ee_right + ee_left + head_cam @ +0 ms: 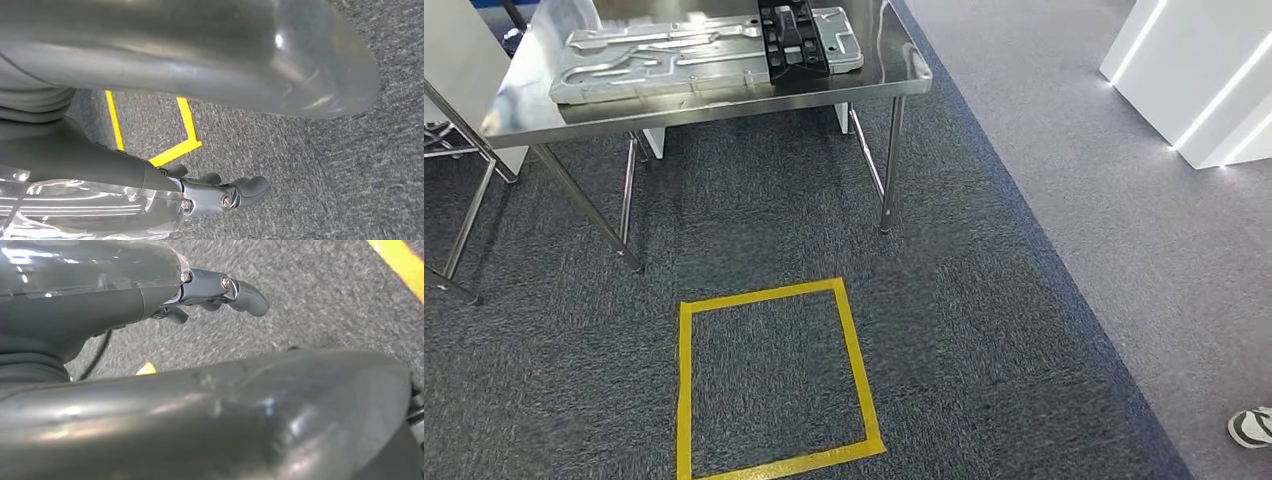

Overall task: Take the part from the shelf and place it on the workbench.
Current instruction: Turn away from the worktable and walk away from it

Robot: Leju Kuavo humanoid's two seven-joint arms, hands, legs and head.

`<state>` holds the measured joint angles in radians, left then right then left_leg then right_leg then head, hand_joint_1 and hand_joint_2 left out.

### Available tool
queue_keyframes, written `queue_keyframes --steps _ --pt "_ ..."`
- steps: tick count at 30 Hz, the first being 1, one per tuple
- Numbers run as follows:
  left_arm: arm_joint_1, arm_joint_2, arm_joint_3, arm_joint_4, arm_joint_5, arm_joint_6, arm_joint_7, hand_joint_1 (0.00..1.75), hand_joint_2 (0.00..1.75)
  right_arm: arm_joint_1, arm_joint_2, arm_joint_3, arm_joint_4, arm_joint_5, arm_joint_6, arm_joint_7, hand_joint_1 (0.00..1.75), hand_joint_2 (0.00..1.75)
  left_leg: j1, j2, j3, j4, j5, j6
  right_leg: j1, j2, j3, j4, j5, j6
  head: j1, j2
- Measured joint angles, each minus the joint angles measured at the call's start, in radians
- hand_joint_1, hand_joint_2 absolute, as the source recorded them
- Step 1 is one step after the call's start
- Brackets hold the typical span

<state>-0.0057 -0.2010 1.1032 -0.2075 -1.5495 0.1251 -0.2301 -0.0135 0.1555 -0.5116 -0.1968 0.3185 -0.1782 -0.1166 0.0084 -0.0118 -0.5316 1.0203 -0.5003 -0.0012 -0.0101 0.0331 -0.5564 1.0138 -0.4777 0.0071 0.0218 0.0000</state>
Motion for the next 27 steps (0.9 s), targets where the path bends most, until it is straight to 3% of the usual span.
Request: queue_keyframes --steps 3,4,5,7,8,9,10,11,13,15,19,21,23,24,25,26,27 --pt "-0.001 -0.002 0.0 0.0 0.0 0.0 0.005 0.0 0.0 0.001 -0.001 -0.004 0.0 0.002 -0.001 -0.002 0.0 0.0 -0.002 0.006 0.003 -0.01 0.006 0.02 -0.003 0.002 -0.002 0.003 -0.002 0.02 0.0 0.0" --pt "-0.001 -0.002 0.001 0.0 0.0 0.001 0.006 0.0 0.0 0.001 -0.002 -0.005 0.0 0.002 -0.002 -0.002 0.0 0.0 0.0 0.009 0.004 -0.014 0.01 0.028 -0.004 -0.004 -0.009 0.019 -0.015 0.024 0.001 0.0" --pt "-0.001 -0.003 0.001 0.0 0.0 0.001 0.007 0.0 0.0 0.001 -0.003 -0.005 0.0 0.004 -0.002 -0.003 0.0 0.0 0.001 0.013 0.005 -0.019 0.014 0.034 -0.004 -0.01 -0.025 0.054 -0.039 0.029 0.001 0.0" --pt "0.0 -0.005 0.002 0.0 0.0 0.002 0.008 0.0 0.0 0.001 -0.004 -0.005 0.0 0.008 -0.004 -0.004 0.0 0.0 0.0 0.021 0.002 -0.019 0.016 0.039 -0.005 -0.022 -0.084 0.179 -0.107 0.035 0.002 0.0" --pt "0.001 -0.006 0.002 0.0 0.0 0.002 0.009 0.0 0.0 0.001 -0.004 -0.005 0.0 0.011 -0.005 -0.004 0.0 0.0 -0.001 0.025 0.001 -0.019 0.016 0.04 -0.006 -0.023 -0.113 0.24 -0.131 0.037 0.001 0.0" --pt "0.001 -0.006 0.003 0.0 0.0 0.002 0.009 0.0 0.0 0.001 -0.005 -0.005 0.0 0.014 -0.007 -0.002 0.0 0.0 -0.002 0.029 0.0 -0.018 0.016 0.04 -0.006 -0.025 -0.129 0.274 -0.136 0.038 0.001 0.0" --pt "0.001 -0.006 0.004 0.0 0.0 0.003 0.01 0.0 0.0 0.001 -0.005 -0.005 0.0 0.018 -0.011 0.0 0.0 0.0 -0.003 0.031 0.001 -0.018 0.015 0.04 -0.006 -0.026 -0.126 0.268 -0.121 0.037 0.001 0.0" --pt "0.0 -0.007 0.005 0.0 -0.001 0.003 0.01 0.0 0.0 0.002 -0.006 -0.005 0.0 0.022 -0.015 0.004 0.0 0.0 -0.004 0.033 0.003 -0.018 0.015 0.039 -0.005 -0.029 -0.103 0.224 -0.091 0.035 0.001 0.0" --pt "0.0 -0.009 0.006 0.0 -0.001 0.004 0.01 0.0 0.0 0.001 -0.01 -0.005 0.0 0.03 -0.025 0.015 0.0 0.0 -0.006 0.037 0.007 -0.016 0.011 0.033 -0.001 -0.043 -0.031 0.083 -0.027 0.025 0.002 0.0" --pt "0.0 -0.011 0.006 0.0 -0.003 0.004 0.01 0.0 0.0 0.0 -0.012 -0.005 0.0 0.038 -0.032 0.024 0.0 0.0 -0.01 0.041 0.009 -0.015 0.007 0.025 0.005 -0.052 0.007 0.001 -0.004 0.013 0.001 0.0" --pt "-0.003 -0.013 0.007 0.0 -0.004 0.005 0.009 0.0 0.0 0.0 -0.013 -0.005 0.0 0.046 -0.038 0.031 0.0 0.0 -0.01 0.042 0.007 0.001 -0.01 0.004 0.002 -0.042 0.01 -0.014 0.0 -0.007 -0.001 0.0" --pt "-0.003 -0.014 0.007 0.0 -0.005 0.006 0.009 0.0 0.0 0.0 -0.015 -0.006 0.0 0.047 -0.039 0.033 0.0 0.0 -0.006 0.028 -0.031 0.089 -0.067 -0.004 -0.003 -0.038 0.011 -0.02 0.004 -0.017 -0.004 0.0" --pt "-0.002 -0.014 0.008 0.0 -0.007 0.006 0.009 0.0 0.0 0.0 -0.015 -0.006 0.0 0.049 -0.039 0.034 0.0 0.0 -0.003 0.022 -0.095 0.23 -0.134 -0.009 -0.002 -0.032 0.009 -0.02 0.005 -0.021 -0.006 0.0" --pt "-0.001 -0.014 0.008 0.0 -0.008 0.006 0.009 0.0 0.0 0.0 -0.016 -0.006 0.0 0.049 -0.039 0.034 0.0 0.0 -0.003 0.022 -0.118 0.279 -0.148 -0.011 -0.001 -0.029 0.009 -0.019 0.005 -0.022 -0.006 0.0" --pt "-0.001 -0.014 0.008 0.0 -0.01 0.006 0.009 0.0 0.0 0.001 -0.016 -0.006 0.0 0.05 -0.038 0.034 0.0 0.0 -0.002 0.022 -0.125 0.291 -0.141 -0.012 -0.001 -0.024 0.01 -0.018 0.004 -0.021 -0.006 0.0" --pt "-0.001 -0.014 0.008 0.0 -0.011 0.006 0.009 0.0 0.0 0.001 -0.016 -0.006 0.0 0.05 -0.037 0.034 0.0 0.0 -0.002 0.021 -0.112 0.263 -0.115 -0.011 -0.001 -0.02 0.011 -0.017 0.004 -0.021 -0.006 0.0" --pt "-0.001 -0.014 0.008 0.0 -0.012 0.006 0.01 0.0 0.0 0.001 -0.016 -0.007 0.0 0.051 -0.036 0.034 0.0 0.0 -0.001 0.019 -0.081 0.197 -0.074 -0.01 -0.001 -0.014 0.013 -0.015 0.003 -0.019 -0.006 0.0"
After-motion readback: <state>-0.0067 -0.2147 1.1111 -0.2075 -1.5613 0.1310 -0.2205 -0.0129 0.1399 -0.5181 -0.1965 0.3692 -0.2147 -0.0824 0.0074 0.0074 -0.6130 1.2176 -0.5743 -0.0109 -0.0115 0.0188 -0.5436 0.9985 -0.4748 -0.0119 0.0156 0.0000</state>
